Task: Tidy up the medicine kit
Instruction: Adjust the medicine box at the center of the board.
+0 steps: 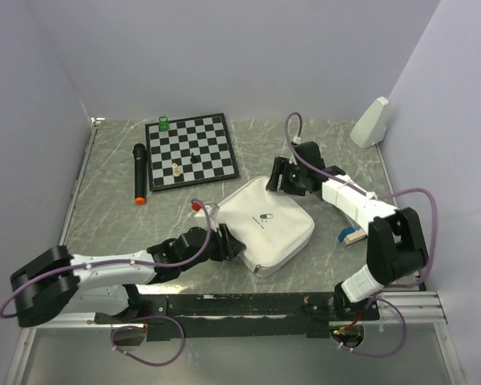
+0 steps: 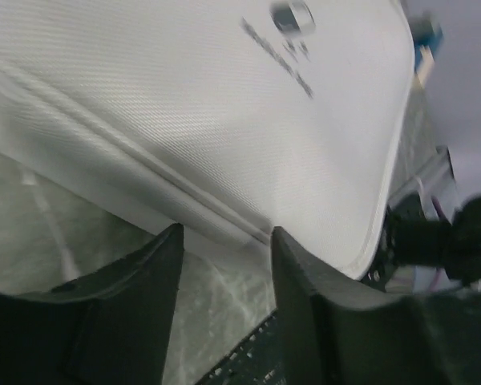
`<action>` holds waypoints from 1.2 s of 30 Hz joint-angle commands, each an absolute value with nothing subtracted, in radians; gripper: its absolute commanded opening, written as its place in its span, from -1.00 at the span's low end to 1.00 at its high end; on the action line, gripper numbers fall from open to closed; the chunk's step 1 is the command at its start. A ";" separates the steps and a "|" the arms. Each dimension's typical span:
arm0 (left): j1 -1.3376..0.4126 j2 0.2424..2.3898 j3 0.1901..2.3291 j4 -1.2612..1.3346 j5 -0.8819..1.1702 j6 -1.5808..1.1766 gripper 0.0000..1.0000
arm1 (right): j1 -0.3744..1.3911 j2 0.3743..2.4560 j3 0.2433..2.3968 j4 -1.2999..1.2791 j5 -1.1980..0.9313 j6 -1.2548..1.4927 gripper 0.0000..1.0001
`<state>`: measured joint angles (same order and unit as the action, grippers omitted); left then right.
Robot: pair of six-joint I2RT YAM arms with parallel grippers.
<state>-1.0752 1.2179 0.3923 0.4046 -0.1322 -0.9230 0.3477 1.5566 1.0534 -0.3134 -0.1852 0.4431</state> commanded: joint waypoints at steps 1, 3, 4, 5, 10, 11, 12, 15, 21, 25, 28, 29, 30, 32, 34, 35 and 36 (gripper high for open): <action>-1.068 1.088 0.408 0.207 -0.447 -0.971 0.18 | 0.357 1.366 1.072 -0.368 -0.146 0.520 0.51; -1.068 1.043 0.434 0.138 -0.520 -0.969 0.46 | 0.356 1.283 1.062 -0.405 -0.082 0.535 0.54; -1.068 1.032 0.448 0.091 -0.560 -0.968 0.61 | 0.356 1.238 1.055 -0.425 -0.062 0.538 0.54; -1.066 1.017 0.459 0.063 -0.581 -0.959 0.71 | 0.356 1.203 1.048 -0.448 -0.037 0.541 0.56; -1.051 0.970 0.489 0.044 -0.615 -0.890 0.84 | 0.362 1.053 0.967 -0.633 0.058 0.575 0.54; -1.043 0.968 0.494 0.041 -0.626 -0.885 0.84 | 0.362 1.013 0.922 -0.656 0.061 0.589 0.54; -1.026 0.971 0.500 0.040 -0.630 -0.881 0.84 | 0.361 0.978 0.882 -0.669 0.051 0.603 0.54; -0.962 0.991 0.515 0.055 -0.589 -0.867 0.83 | 0.360 0.876 0.778 -0.704 0.029 0.638 0.54; -0.933 1.023 0.526 0.104 -0.538 -0.844 0.81 | 0.360 0.802 0.759 -0.813 0.046 0.643 0.55; -0.928 1.067 0.514 0.159 -0.523 -0.824 0.84 | 0.360 0.808 0.706 -0.798 0.008 0.653 0.55; -0.896 1.158 0.532 0.176 -0.480 -0.824 0.87 | 0.359 0.869 0.643 -0.688 -0.078 0.667 0.55; -0.888 1.185 0.554 0.132 -0.492 -0.848 0.88 | 0.362 0.899 0.634 -0.658 -0.104 0.667 0.56; -0.887 1.201 0.569 0.102 -0.502 -0.870 0.89 | 0.361 0.928 0.629 -0.602 -0.127 0.660 0.56; -0.885 1.197 0.562 0.087 -0.505 -0.897 0.89 | 0.360 0.975 0.633 -0.530 -0.164 0.647 0.56; -0.885 1.142 0.517 0.124 -0.488 -0.907 0.87 | 0.364 1.020 0.653 -0.473 -0.195 0.635 0.56; -0.885 1.115 0.494 0.139 -0.483 -0.908 0.86 | 0.367 1.040 0.666 -0.451 -0.204 0.632 0.56; -0.885 1.086 0.477 0.150 -0.479 -0.908 0.86 | 0.368 1.064 0.682 -0.433 -0.215 0.629 0.56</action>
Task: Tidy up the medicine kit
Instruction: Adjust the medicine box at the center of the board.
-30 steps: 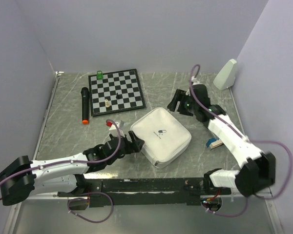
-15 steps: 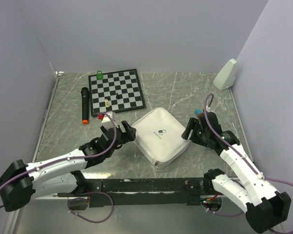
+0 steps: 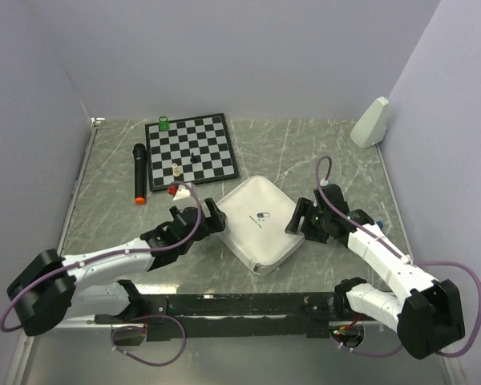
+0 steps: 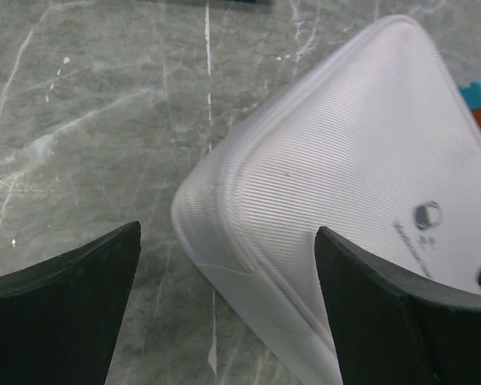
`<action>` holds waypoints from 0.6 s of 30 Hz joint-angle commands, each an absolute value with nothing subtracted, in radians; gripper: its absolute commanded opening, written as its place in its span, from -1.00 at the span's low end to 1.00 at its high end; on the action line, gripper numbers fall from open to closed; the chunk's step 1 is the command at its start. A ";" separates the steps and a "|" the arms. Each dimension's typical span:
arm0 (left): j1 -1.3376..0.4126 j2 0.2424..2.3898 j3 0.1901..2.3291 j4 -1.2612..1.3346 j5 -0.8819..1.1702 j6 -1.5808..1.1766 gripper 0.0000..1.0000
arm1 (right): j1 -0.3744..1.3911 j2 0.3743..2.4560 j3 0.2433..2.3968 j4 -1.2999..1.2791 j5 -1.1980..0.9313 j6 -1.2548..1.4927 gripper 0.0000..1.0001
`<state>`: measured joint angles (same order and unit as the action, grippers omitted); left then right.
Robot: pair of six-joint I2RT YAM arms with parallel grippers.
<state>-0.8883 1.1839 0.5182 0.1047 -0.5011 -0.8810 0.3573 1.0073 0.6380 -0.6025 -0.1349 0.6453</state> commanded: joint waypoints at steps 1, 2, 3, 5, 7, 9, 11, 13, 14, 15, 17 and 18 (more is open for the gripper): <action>-0.884 1.066 0.462 0.155 -0.474 -0.905 0.85 | 0.373 1.090 0.702 -0.416 -0.221 0.630 0.56; -0.882 1.049 0.456 0.152 -0.469 -0.902 0.84 | 0.377 1.121 0.719 -0.397 -0.232 0.630 0.56; -0.882 1.036 0.454 0.144 -0.468 -0.897 0.83 | 0.383 1.156 0.736 -0.371 -0.245 0.630 0.55; -0.877 1.020 0.456 0.124 -0.462 -0.890 0.81 | 0.399 1.241 0.776 -0.336 -0.270 0.629 0.53; -0.877 1.006 0.462 0.100 -0.462 -0.888 0.79 | 0.411 1.317 0.817 -0.310 -0.299 0.623 0.52; -0.876 0.989 0.454 0.094 -0.446 -0.884 0.76 | 0.422 1.382 0.862 -0.285 -0.314 0.609 0.51; -0.876 0.974 0.445 0.091 -0.419 -0.879 0.73 | 0.425 1.443 0.919 -0.293 -0.316 0.591 0.52; -0.877 0.953 0.436 0.081 -0.399 -0.880 0.70 | 0.423 1.494 0.968 -0.314 -0.282 0.559 0.52; -0.877 0.939 0.431 0.078 -0.393 -0.876 0.69 | 0.425 1.500 0.991 -0.339 -0.240 0.545 0.52; -0.879 0.916 0.428 0.075 -0.388 -0.870 0.67 | 0.429 1.487 1.015 -0.356 -0.197 0.535 0.51; -0.879 0.858 0.420 0.054 -0.393 -0.868 0.66 | 0.448 1.421 1.019 -0.382 -0.105 0.526 0.52; -0.877 0.823 0.420 0.045 -0.402 -0.865 0.67 | 0.466 1.379 1.020 -0.402 -0.045 0.525 0.52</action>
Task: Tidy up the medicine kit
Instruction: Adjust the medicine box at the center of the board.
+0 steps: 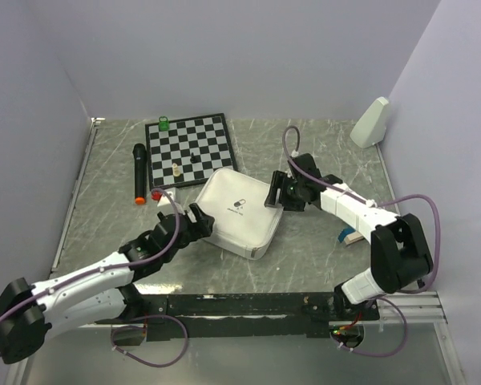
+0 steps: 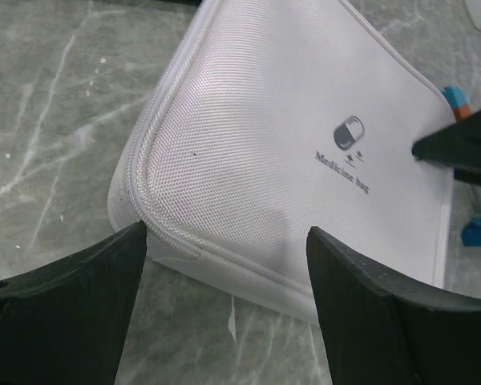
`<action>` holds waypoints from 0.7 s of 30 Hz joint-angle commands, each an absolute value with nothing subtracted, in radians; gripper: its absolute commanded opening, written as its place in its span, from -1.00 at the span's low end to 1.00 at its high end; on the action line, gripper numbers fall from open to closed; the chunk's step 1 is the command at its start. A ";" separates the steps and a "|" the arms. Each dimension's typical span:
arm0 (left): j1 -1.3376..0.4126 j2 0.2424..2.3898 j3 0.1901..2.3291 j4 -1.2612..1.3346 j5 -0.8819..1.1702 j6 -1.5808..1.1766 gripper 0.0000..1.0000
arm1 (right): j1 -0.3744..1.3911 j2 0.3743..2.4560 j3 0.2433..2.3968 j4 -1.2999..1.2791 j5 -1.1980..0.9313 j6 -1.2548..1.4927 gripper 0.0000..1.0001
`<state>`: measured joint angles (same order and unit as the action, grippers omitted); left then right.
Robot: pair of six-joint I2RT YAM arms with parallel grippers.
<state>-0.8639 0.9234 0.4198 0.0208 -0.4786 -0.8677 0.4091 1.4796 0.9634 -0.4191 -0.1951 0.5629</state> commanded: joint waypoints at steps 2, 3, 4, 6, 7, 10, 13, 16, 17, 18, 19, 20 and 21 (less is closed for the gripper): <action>-0.877 0.770 0.436 0.025 -0.422 -0.854 0.67 | 0.501 1.309 1.028 -0.458 0.055 0.522 0.53; -0.877 0.756 0.443 0.018 -0.431 -0.850 0.69 | 0.521 1.278 1.028 -0.494 0.096 0.525 0.53; -0.876 0.750 0.454 0.020 -0.433 -0.844 0.71 | 0.546 1.250 1.022 -0.518 0.125 0.528 0.53; -0.876 0.761 0.482 0.025 -0.425 -0.835 0.73 | 0.603 1.191 0.987 -0.563 0.169 0.535 0.53; -0.877 0.779 0.497 0.031 -0.414 -0.830 0.73 | 0.635 1.157 0.964 -0.578 0.187 0.548 0.52; -0.876 0.874 0.535 0.057 -0.397 -0.828 0.74 | 0.722 1.037 0.858 -0.575 0.190 0.589 0.48; -0.874 0.980 0.577 0.101 -0.362 -0.824 0.72 | 0.817 0.945 0.783 -0.565 0.198 0.635 0.38; -0.873 1.078 0.609 0.146 -0.336 -0.818 0.71 | 0.908 0.937 0.772 -0.586 0.238 0.667 0.31; -0.870 1.110 0.621 0.149 -0.331 -0.815 0.71 | 0.943 0.943 0.775 -0.594 0.253 0.672 0.29; -0.870 1.144 0.632 0.155 -0.330 -0.805 0.70 | 0.984 0.953 0.778 -0.600 0.279 0.683 0.29; -0.868 1.169 0.640 0.155 -0.330 -0.804 0.69 | 1.012 0.963 0.785 -0.606 0.297 0.693 0.29; -0.867 1.196 0.644 0.155 -0.327 -0.808 0.68 | 1.046 0.979 0.795 -0.618 0.322 0.707 0.29; -0.867 1.213 0.644 0.166 -0.321 -0.808 0.68 | 1.072 0.994 0.805 -0.627 0.343 0.724 0.29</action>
<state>-0.8726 1.1503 0.5991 0.0994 -0.3561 -0.8291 0.9718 0.9604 0.7742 -0.5926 0.2241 0.6540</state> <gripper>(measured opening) 0.846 0.645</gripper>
